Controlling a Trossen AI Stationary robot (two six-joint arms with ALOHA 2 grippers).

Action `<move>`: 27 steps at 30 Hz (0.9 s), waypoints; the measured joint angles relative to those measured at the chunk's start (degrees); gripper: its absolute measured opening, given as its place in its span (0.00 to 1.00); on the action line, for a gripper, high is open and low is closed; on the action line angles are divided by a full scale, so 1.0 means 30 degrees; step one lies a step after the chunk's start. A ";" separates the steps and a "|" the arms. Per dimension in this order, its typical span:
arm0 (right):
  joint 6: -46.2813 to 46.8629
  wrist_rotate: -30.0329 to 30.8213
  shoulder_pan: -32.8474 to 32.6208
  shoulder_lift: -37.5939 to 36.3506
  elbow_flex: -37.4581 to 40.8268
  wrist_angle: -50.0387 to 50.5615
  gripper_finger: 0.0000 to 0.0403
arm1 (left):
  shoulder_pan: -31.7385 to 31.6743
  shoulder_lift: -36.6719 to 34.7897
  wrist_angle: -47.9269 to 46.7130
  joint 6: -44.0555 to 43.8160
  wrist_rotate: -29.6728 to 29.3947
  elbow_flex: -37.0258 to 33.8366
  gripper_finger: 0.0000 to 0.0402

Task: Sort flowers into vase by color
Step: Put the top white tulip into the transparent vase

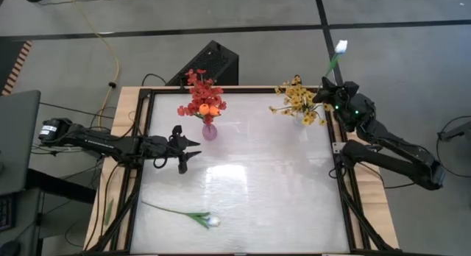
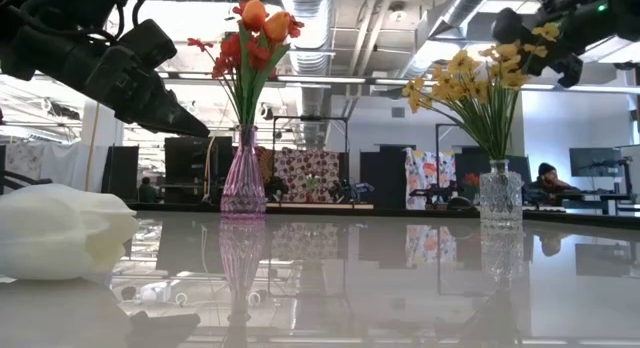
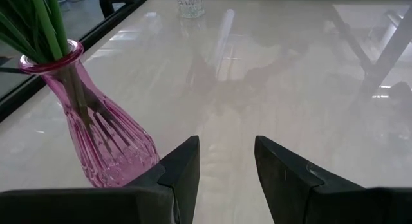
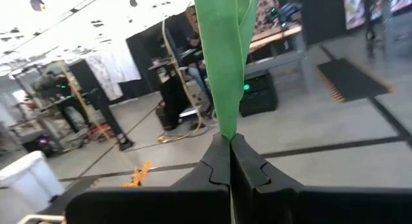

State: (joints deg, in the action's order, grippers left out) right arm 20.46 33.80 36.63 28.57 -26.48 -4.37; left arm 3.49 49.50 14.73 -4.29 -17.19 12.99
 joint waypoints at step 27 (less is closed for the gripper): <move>-0.0992 0.4563 -0.2584 0.2723 0.0000 -0.2490 0.04 | 0.0000 0.0000 -0.0011 -0.0284 0.0015 0.0000 0.35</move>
State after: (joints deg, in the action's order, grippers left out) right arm 17.48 47.49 28.88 36.74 -26.48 -11.84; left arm 3.49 49.50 14.70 -5.15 -17.15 12.99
